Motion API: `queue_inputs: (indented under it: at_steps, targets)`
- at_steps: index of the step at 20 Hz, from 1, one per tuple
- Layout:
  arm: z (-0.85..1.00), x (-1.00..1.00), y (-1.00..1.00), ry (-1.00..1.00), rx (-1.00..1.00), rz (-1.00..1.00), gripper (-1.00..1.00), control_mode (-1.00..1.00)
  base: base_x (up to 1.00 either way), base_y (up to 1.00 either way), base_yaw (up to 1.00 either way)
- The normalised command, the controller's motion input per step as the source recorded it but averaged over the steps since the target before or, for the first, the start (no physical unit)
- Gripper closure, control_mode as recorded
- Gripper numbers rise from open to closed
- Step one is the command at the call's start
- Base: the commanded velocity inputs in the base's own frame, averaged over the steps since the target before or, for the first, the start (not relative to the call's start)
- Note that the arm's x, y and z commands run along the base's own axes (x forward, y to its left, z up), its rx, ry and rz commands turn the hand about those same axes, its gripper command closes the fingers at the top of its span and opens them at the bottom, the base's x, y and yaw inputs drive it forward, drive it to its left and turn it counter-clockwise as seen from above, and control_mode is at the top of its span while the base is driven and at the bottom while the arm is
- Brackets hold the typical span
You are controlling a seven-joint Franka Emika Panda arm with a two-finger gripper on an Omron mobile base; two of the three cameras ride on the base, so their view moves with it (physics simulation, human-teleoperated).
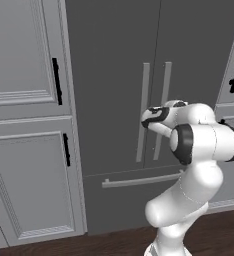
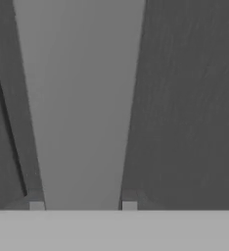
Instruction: Take the strawberry from the fridge and place it on top of the pancake, located on the dining counter.
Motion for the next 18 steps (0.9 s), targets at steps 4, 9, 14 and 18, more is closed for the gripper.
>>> queue_inputs:
  at_steps: [4, 9, 14, 18]
  targets:
    - [-0.19, -0.26, -1.0, 0.0, 0.17, -0.08, 1.0, -1.0, 0.0, 0.0, 0.0]
    - [-0.06, -0.46, -1.0, 0.0, 0.19, -0.04, 1.0, -1.0, 0.0, 0.0, 0.0]
    - [0.0, -0.66, -1.0, 0.0, 0.17, 0.0, 1.0, -1.0, 0.0, 0.0, 0.0]
    - [0.0, -0.61, -1.0, 0.0, 0.15, 0.0, 1.0, -1.0, 0.0, 0.0, 0.0]
